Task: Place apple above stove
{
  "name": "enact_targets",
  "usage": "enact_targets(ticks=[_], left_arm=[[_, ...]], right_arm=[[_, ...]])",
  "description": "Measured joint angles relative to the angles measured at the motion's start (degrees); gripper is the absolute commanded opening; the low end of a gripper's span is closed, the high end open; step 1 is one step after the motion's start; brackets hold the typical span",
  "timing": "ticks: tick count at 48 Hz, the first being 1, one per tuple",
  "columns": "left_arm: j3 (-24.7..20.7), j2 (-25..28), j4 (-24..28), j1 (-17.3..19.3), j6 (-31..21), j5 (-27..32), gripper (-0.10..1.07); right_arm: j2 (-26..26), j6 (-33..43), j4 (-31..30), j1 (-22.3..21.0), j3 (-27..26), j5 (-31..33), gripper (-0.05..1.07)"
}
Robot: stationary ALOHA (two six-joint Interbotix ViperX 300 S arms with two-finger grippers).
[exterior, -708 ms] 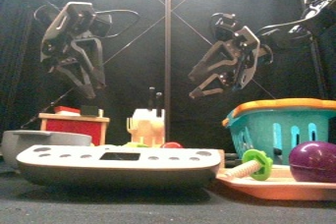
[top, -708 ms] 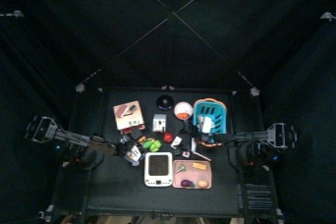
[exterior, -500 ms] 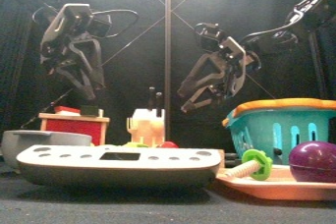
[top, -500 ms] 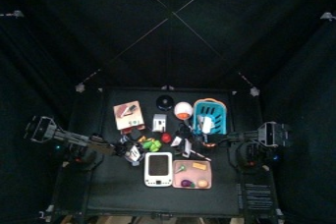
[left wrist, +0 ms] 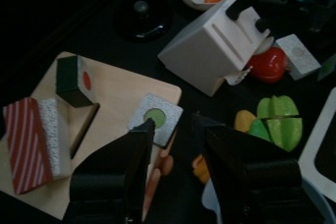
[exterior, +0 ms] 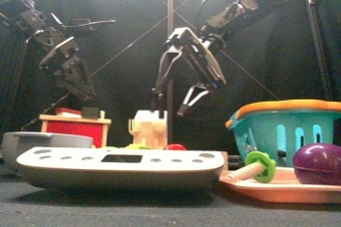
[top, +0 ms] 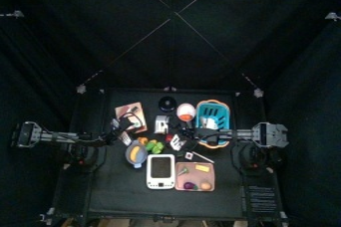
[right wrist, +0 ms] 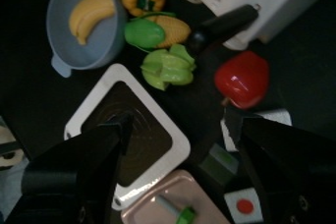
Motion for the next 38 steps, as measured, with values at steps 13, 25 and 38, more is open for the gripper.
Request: enact_targets(ticks=[13,25,38], left_arm=[[4.2,-4.3,-0.7,-0.8,0.0,-0.4,0.77],[6.3,-5.8,-2.2,-0.9,-0.1,-0.9,0.77],[7.0,-5.8,-2.6,-0.9,-0.1,-0.9,0.77]], right_arm=[[8.9,50.5,-43.9,13.2,0.9,-0.9,1.03],[15.1,58.4,-49.9,14.6,0.4,5.5,1.03],[18.3,57.9,-50.3,13.9,-2.1,5.5,1.03]])
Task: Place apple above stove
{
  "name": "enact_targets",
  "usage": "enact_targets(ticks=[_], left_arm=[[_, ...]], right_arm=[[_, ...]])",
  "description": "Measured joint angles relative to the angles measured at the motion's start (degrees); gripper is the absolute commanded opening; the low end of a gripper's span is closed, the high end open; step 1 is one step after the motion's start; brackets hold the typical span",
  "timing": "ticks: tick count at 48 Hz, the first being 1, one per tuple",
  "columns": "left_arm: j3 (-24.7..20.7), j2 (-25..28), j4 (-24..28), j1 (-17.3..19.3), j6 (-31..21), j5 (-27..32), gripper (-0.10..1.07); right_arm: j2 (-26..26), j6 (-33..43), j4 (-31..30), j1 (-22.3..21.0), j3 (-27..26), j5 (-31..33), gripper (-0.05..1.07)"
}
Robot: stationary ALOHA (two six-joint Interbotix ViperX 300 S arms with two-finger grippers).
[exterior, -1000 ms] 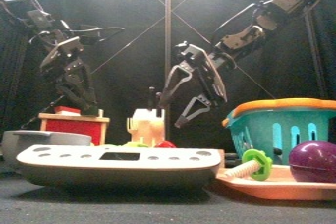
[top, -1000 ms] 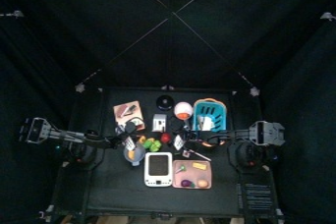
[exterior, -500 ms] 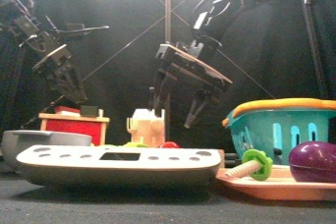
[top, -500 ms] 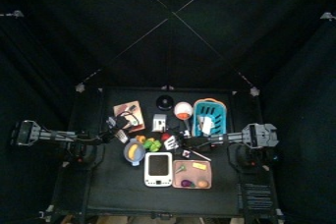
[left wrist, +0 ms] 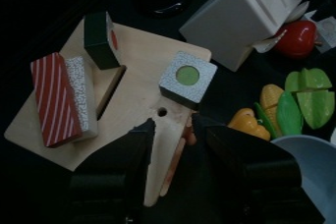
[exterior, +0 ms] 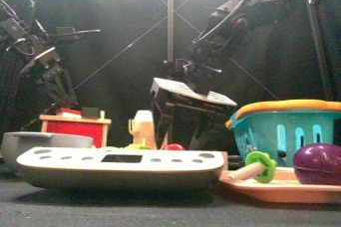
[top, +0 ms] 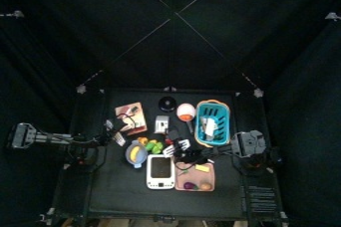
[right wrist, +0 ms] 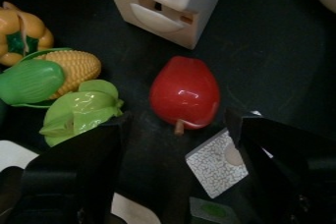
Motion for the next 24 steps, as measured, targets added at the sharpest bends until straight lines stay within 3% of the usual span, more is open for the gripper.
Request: enact_targets(ticks=[14,24], left_arm=[[0.4,0.0,0.0,0.0,0.1,0.0,0.77],[0.5,0.0,0.0,0.0,0.1,0.0,0.77]], right_arm=[[2.5,-0.1,-0.4,-2.0,-1.8,0.0,0.99],[2.5,-0.1,-0.4,-2.0,-1.8,0.0,0.77]])
